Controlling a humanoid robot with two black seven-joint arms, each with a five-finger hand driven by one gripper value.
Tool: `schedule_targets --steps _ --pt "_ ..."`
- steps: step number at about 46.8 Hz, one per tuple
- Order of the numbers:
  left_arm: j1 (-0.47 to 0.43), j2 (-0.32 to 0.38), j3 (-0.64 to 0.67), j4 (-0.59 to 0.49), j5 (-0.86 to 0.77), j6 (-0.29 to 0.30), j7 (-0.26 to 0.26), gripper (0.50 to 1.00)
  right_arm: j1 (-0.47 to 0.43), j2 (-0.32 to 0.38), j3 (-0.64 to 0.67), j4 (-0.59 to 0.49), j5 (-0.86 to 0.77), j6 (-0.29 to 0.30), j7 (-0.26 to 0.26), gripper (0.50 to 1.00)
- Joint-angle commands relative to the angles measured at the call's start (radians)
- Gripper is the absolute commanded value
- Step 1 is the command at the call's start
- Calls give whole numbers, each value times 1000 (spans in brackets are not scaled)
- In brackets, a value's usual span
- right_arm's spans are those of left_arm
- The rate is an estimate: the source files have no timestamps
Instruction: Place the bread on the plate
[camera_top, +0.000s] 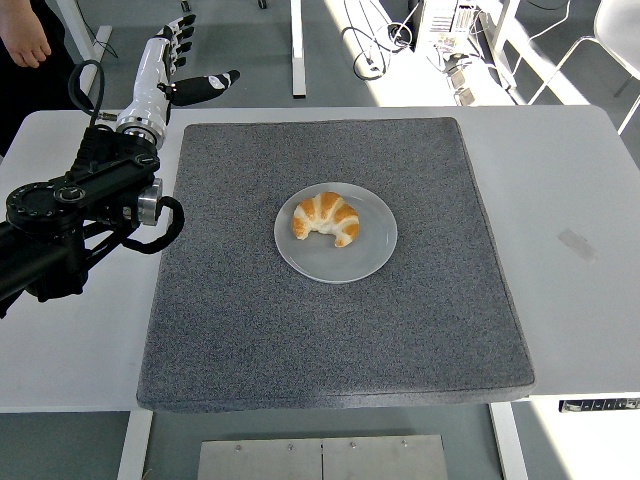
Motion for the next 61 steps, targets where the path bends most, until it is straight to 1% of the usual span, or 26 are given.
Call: schedule_targets --steps 1,7,11,14,18,23,27,31,34,36,45,52,55,61 --pt "15 -1 1 3 -55 0 -40 905 0 0 0 0 0 0 0 1000" --pt "43 -1 -7 17 -100 -4 -80 905 0 0 0 0 0 0 0 1000" --pt "64 -6 -45 40 -112 -13 -98 905 0 0 0 0 0 0 0 1000" --pt "87 -7 -81 58 -112 -33 -112 904 0 0 0 0 0 0 0 1000" --pt "110 -10 -125 84 -110 -89 -127 901 0 0 0 0 0 0 0 1000" --pt "132 -27 -174 152 -112 -152 -132 898 0 0 0 0 0 0 0 1000" --pt "136 -68 -205 222 -112 -206 -132 898 0 0 0 0 0 0 0 1000" --pt "136 -107 -230 296 -113 -275 -136 898 0 0 0 0 0 0 0 1000" --pt "136 -144 -248 336 -113 -320 -150 898 0 0 0 0 0 0 0 1000" --pt "136 -164 -256 350 -113 -337 -161 898 0 0 0 0 0 0 0 1000" --pt "138 -200 -289 356 -124 -372 -193 896 0 0 0 0 0 0 0 1000" --pt "148 -202 -317 358 -184 -424 -224 896 0 0 0 0 0 0 0 1000" --pt "156 -202 -319 358 -209 -438 -238 896 0 0 0 0 0 0 0 1000" --pt "164 -217 -325 362 -225 -442 -251 895 0 0 0 0 0 0 0 1000"
